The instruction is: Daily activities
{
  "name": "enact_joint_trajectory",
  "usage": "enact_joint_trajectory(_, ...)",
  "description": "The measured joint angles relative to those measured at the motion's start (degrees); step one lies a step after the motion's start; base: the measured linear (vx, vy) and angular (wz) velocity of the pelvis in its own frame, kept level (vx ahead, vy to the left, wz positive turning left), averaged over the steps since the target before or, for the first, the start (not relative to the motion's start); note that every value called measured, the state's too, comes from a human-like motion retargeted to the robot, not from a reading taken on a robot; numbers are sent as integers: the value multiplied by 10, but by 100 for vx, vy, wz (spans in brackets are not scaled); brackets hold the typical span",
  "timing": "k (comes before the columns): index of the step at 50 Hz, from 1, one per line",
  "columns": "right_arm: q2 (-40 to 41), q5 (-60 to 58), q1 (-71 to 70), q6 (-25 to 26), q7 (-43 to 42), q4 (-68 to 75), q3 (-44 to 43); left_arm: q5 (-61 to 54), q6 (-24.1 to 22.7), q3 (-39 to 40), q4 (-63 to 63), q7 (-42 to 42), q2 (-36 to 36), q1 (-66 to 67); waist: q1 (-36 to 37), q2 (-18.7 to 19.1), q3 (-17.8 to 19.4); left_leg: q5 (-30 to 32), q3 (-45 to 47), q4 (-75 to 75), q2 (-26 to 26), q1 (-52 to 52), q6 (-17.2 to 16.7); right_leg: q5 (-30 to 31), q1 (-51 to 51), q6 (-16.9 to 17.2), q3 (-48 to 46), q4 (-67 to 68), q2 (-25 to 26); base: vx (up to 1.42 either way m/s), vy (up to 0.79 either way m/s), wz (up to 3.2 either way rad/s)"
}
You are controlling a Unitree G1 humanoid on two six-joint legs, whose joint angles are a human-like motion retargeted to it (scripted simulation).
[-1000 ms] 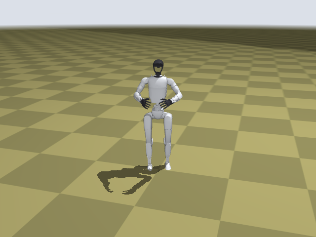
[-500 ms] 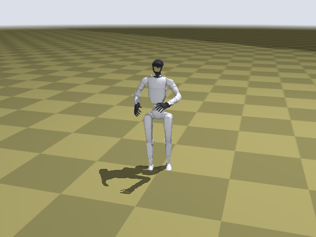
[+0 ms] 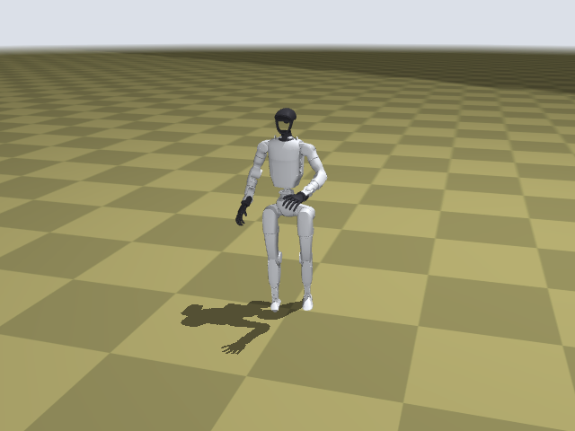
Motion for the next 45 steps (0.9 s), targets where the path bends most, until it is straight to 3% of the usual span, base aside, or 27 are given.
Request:
enact_joint_trajectory(16,41,-11,-43,34,4,107,-7,27,42,14,34,55,-14,-7,3,-8,5,7,10,0,2,5,5,11,-2,8,11,0,8,-1,0,-5)
enact_joint_trajectory(30,51,0,-64,58,55,129,-11,50,62,-1,42,26,-1,-24,0,-8,6,9,18,-1,6,12,6,19,-1,8,14,0,17,0,0,0)
enact_joint_trajectory(45,40,29,-56,68,94,110,-29,76,55,-7,-85,-2,14,-91,0,4,4,2,22,6,8,13,9,19,2,8,16,0,21,0,0,0)
